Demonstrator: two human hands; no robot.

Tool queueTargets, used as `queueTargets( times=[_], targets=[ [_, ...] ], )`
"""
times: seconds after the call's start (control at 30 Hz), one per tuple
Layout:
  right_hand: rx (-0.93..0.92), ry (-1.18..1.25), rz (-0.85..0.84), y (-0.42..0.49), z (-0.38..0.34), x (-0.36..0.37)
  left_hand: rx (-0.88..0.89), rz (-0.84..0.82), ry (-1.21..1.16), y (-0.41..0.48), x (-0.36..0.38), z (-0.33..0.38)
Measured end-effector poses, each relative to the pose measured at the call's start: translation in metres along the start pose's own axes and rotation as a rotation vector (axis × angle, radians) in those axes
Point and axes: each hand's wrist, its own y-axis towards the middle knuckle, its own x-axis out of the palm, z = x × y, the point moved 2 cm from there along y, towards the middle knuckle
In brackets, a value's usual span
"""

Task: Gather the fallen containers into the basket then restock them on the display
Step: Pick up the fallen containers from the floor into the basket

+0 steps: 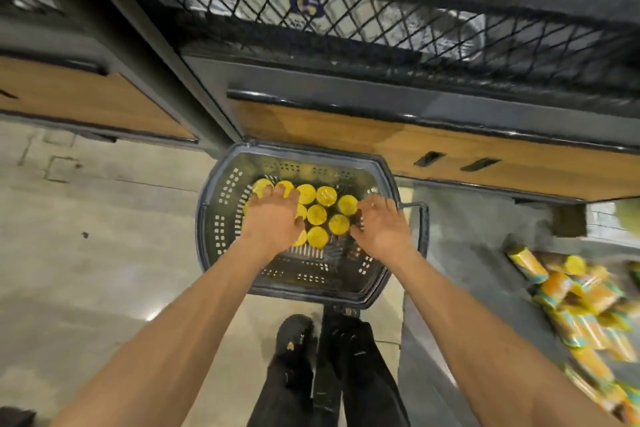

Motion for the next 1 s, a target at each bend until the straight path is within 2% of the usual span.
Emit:
queueTargets(
  times=[0.23,0.47,0.7,1.0],
  targets=[
    [0.134,0.134,0.116,-0.079,0.033,-0.02,0.142,0.028,0.076,-0.046,-0.037,0.048],
    [0.341,0.318,0.22,-0.163,0.11,-0.015,0.381,0.035,0.151,-0.067,-0.052,0.156],
    [0.587,0.509,0.269,-0.271,0.217,0.055,0.615,0.013,0.308,-0.092,-0.025,0.3],
    [0.811,0.696,0.197,-0.403,0.333,0.15,0.818,-0.053,0.414,-0.154,0.029,0.485]
  ],
)
